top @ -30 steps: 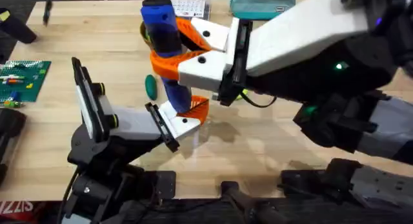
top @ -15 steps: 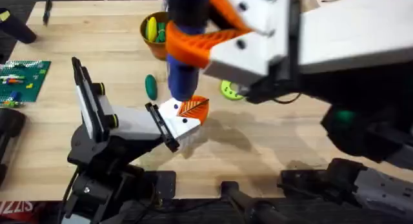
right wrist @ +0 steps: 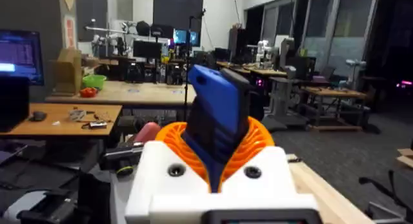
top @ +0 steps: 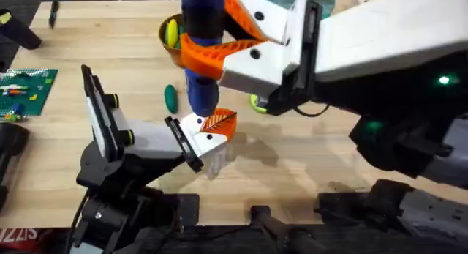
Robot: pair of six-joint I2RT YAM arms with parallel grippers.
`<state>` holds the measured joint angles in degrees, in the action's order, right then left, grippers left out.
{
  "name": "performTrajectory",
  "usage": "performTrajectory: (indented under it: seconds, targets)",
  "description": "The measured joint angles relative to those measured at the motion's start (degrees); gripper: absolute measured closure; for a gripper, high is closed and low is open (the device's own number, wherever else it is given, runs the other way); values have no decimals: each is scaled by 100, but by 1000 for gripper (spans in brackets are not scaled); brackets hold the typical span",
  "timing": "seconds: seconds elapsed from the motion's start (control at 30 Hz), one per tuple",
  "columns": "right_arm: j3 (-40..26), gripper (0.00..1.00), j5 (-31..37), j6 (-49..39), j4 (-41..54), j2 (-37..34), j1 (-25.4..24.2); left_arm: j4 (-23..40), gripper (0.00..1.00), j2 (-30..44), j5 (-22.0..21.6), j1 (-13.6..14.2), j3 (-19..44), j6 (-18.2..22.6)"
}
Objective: Pick up the gripper from the table and insert it into the empty holder that is missing its gripper. Then pick up a screw, insert it into the mounting hole, and use the screwdriver to tighten it. Finally, clean up the table by picking up the vegetable and placing it into the bucket.
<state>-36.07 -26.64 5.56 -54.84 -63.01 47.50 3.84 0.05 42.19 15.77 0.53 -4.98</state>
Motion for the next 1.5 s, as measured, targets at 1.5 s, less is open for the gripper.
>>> performTrajectory:
  seconds: [1.5]
  targets:
    - [0,945,175,-175,-236,-375,163,-1,992,0,0,0,-1,1]
